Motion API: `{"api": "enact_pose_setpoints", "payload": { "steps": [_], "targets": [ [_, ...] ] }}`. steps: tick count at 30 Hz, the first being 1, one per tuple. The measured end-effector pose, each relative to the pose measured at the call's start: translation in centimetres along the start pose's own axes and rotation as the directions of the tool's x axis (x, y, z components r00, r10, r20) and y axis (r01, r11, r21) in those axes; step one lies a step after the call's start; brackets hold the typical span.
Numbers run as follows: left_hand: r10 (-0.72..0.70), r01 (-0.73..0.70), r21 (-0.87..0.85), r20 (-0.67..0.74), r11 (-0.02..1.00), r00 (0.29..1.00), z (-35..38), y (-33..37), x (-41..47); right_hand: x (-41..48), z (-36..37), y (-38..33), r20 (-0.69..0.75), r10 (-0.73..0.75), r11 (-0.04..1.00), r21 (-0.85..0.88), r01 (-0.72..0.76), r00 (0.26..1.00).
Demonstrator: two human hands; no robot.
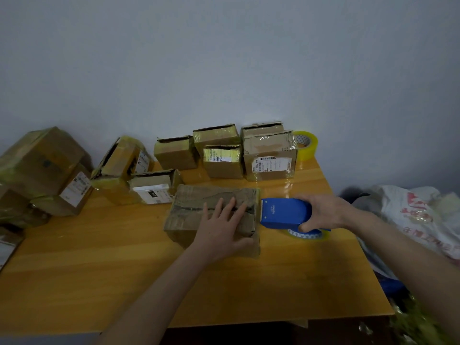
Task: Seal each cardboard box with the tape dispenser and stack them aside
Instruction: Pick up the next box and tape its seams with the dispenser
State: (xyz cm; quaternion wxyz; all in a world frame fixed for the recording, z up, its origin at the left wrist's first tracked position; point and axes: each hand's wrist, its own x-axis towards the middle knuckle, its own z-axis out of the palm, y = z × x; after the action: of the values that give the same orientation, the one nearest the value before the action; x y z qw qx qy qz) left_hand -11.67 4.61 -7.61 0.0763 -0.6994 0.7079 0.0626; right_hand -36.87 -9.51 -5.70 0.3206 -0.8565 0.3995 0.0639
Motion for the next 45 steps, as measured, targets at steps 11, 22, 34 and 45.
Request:
{"api": "enact_pose_setpoints", "payload": {
  "steps": [11, 22, 34, 45],
  "targets": [
    [0.073, -0.072, -0.021, 0.006, 0.997, 0.997, 0.4, 1.5, 1.9, -0.1, 1.3, 1.3, -0.014, -0.009, 0.992, 0.127, 0.01, 1.0],
    [0.088, -0.088, 0.0, -0.016, 0.996, 0.996, 1.1, 0.8, 1.8, -1.5, 1.2, 3.4, -0.03, -0.021, 0.965, 0.261, 0.028, 0.999],
    [0.159, -0.158, 0.089, 0.001, 0.983, 0.987, -1.2, -0.8, 3.7, 0.3, 1.0, 0.1, 0.04, -0.059, 0.998, 0.035, 0.058, 0.997],
    [0.228, -0.227, 0.052, -0.013, 0.972, 0.973, -1.4, -1.1, 3.8, -0.4, 1.2, 0.7, 0.007, -0.028, 0.996, 0.084, 0.028, 1.0]
  ]
}}
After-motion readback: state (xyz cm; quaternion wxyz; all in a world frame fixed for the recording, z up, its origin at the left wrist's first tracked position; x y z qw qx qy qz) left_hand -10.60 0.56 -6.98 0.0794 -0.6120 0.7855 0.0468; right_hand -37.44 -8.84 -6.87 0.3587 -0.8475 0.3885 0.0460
